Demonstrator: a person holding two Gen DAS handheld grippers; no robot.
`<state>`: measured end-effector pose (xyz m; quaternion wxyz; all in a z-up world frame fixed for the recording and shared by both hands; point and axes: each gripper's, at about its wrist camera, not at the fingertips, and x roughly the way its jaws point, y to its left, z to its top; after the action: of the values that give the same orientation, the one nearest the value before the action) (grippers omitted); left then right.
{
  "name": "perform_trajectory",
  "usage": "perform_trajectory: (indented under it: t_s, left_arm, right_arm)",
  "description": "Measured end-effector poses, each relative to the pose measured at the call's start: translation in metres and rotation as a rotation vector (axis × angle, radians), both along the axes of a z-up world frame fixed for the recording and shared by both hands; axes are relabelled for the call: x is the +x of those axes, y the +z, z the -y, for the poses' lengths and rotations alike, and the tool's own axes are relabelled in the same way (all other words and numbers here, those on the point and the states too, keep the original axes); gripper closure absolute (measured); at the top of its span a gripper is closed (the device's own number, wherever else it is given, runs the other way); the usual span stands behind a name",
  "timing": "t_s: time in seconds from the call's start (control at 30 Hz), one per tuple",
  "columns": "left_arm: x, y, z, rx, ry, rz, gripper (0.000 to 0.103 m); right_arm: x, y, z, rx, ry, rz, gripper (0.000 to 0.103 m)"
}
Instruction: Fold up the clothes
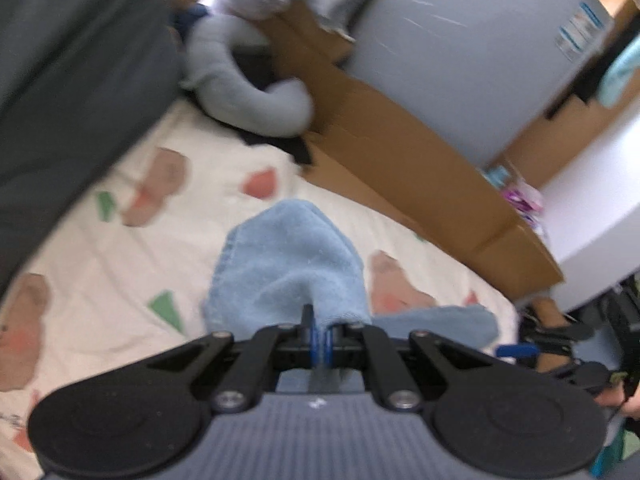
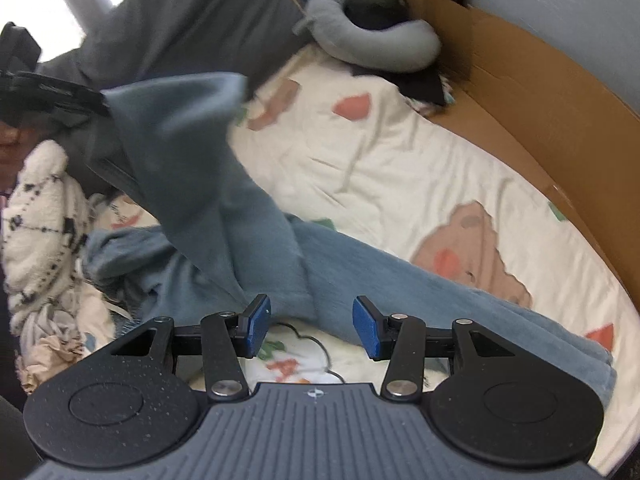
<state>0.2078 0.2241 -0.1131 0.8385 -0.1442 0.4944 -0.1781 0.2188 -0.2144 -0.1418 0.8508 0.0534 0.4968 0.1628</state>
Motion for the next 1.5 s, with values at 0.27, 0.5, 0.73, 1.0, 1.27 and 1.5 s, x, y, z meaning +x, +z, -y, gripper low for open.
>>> perform_trajectory:
  t_s: [0.27,0.5,0.73,1.0,1.27,1.5]
  left_arm:
    - [-0.007,-0.020,0.058,-0.100,-0.082,-0.042,0.099]
    - [-0.015,-0.031,0.098,-0.151,-0.156,-0.085,0.099]
    - [-0.020,-0.042,0.122,-0.206,-0.165,-0.122,0.099]
    - [-0.027,-0.049,0.124,-0.226,-0.116,-0.143,0.101]
    - [-0.042,-0.038,0.108,-0.206,-0.103,-0.120,0.056]
    - [-0.081,-0.054,0.047,-0.134,0.045,-0.130,0.039]
  right_arm:
    - [0.002,0.016,-0.023,0.069,0.060,0.055,0.031]
    - [0.007,0.019,-0.032,0.099,0.071,0.091,0.022]
    - [0.013,0.009,-0.045,0.102,0.098,0.067,0.012]
    - [0.016,-0.005,-0.045,0.063,0.113,0.043,0.044]
    - [0.011,-0.014,-0.048,-0.084,0.168,0.003,0.086]
    - [0.000,-0.017,-0.008,-0.186,0.063,-0.018,0.088]
